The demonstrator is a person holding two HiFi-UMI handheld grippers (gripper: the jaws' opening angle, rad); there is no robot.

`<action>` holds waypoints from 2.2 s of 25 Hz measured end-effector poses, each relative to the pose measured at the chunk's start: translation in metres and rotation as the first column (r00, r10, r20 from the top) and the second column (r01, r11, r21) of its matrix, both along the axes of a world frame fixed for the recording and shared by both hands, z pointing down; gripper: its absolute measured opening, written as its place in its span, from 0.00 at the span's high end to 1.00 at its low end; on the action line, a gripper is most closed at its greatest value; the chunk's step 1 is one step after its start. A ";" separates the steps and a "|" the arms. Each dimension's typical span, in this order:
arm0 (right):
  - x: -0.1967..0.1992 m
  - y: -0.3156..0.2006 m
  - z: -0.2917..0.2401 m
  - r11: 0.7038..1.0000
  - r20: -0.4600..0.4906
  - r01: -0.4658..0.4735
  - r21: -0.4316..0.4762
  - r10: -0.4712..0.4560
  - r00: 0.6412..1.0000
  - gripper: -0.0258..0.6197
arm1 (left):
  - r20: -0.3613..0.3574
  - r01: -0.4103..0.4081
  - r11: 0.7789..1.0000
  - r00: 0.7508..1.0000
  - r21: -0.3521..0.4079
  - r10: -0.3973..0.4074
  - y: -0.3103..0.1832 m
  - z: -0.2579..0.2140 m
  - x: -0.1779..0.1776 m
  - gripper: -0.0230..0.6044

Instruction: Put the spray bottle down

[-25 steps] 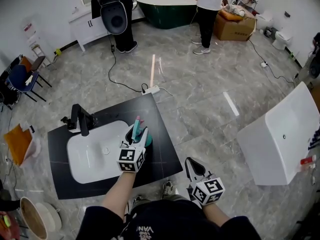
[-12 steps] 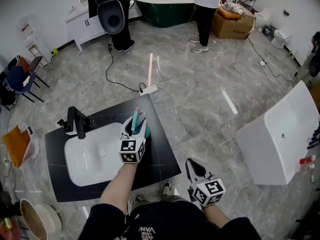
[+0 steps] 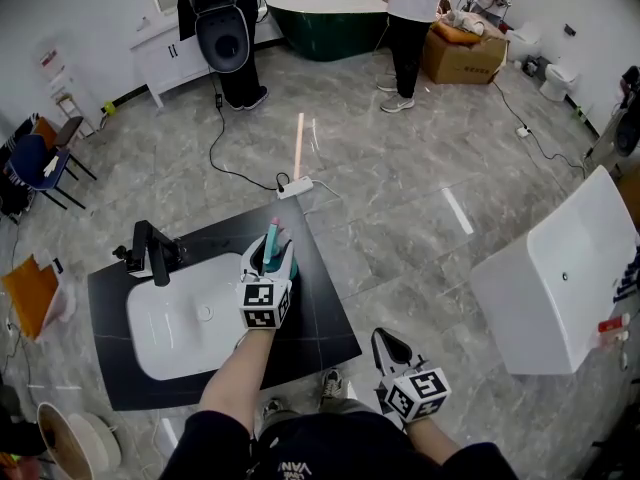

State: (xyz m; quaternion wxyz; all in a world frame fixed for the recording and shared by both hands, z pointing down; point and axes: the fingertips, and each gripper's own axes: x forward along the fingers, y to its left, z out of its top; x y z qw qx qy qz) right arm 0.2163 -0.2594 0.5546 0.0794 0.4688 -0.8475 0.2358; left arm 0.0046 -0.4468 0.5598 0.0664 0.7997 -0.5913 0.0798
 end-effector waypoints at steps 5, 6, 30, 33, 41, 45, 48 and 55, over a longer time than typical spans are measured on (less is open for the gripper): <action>-0.002 0.001 -0.001 1.000 -0.005 0.003 0.006 -0.002 1.000 0.96 | -0.019 -0.024 0.999 1.000 -0.038 0.023 0.002 0.007 -0.002 0.52; -0.003 0.002 -0.002 1.000 -0.006 0.003 0.007 -0.003 1.000 0.96 | -0.024 -0.028 0.999 0.999 -0.043 0.027 0.003 0.008 -0.002 0.49; -0.046 0.019 -0.020 0.999 0.017 0.012 0.053 -0.013 1.000 0.96 | -0.058 -0.110 0.988 0.993 -0.110 0.104 0.073 0.012 -0.025 0.41; -0.056 0.026 -0.024 0.998 0.019 0.009 0.058 -0.010 1.000 0.96 | -0.062 -0.121 0.987 0.991 -0.102 0.115 0.090 0.005 -0.032 0.49; -0.084 0.046 -0.030 0.997 0.023 -0.005 0.071 0.003 1.000 0.96 | -0.035 -0.161 0.987 0.987 -0.027 0.160 0.135 -0.023 -0.052 0.83; -0.101 0.055 -0.034 0.997 0.026 -0.011 0.082 0.009 1.000 0.96 | -0.051 -0.168 0.986 0.985 -0.022 0.167 0.155 -0.033 -0.064 0.92; -0.111 0.062 -0.039 0.996 0.028 -0.012 0.092 0.010 1.000 0.96 | -0.063 -0.180 0.983 0.982 -0.024 0.179 0.171 -0.038 -0.072 0.94; -0.129 0.083 -0.045 0.993 0.044 -0.045 0.106 0.041 0.998 0.96 | -0.072 -0.239 0.970 0.969 -0.034 0.236 0.212 -0.047 -0.085 0.95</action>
